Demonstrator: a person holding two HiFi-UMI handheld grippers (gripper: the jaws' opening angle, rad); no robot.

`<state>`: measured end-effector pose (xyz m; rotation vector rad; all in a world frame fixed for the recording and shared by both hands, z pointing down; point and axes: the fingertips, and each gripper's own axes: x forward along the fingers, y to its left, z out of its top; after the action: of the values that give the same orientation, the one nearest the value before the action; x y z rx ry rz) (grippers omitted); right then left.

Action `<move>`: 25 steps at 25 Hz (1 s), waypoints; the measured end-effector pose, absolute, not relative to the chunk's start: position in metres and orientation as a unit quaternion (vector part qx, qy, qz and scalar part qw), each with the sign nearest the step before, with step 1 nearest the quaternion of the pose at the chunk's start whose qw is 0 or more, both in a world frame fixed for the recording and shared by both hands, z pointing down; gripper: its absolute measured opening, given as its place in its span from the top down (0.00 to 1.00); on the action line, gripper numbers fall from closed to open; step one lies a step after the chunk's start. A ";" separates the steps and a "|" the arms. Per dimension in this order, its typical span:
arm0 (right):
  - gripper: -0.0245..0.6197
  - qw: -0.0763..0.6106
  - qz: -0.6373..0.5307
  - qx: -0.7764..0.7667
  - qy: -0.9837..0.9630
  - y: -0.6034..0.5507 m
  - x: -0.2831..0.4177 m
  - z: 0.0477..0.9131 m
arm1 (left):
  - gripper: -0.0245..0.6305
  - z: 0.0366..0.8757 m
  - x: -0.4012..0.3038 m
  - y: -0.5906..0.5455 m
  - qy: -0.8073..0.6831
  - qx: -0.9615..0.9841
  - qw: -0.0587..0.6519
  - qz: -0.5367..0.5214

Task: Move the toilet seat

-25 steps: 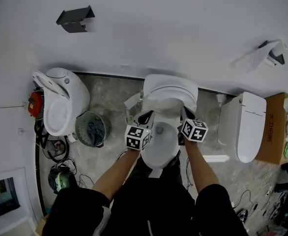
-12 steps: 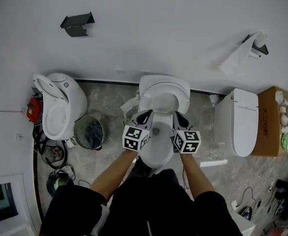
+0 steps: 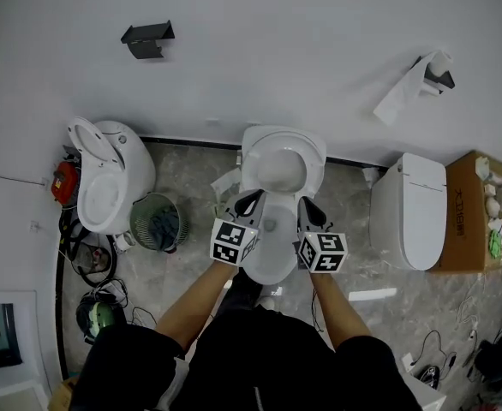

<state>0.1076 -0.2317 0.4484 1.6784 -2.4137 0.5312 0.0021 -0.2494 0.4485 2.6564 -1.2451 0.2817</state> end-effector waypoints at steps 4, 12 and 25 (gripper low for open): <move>0.96 0.067 0.173 0.561 -0.807 -0.196 0.110 0.441 | 0.96 0.435 0.009 -0.213 -0.413 0.903 0.085 0.089; 0.96 0.059 0.162 0.569 -0.804 -0.137 0.118 0.433 | 0.96 0.428 0.008 -0.159 -0.417 0.901 0.090 0.078; 0.96 0.057 0.150 0.560 -0.812 -0.099 0.114 0.421 | 0.96 0.419 0.012 -0.120 -0.417 0.902 0.083 0.074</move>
<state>0.1140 -0.0992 0.4214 1.6990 -2.4631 0.4545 0.0124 -0.1200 0.4193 2.6928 -1.2448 0.2203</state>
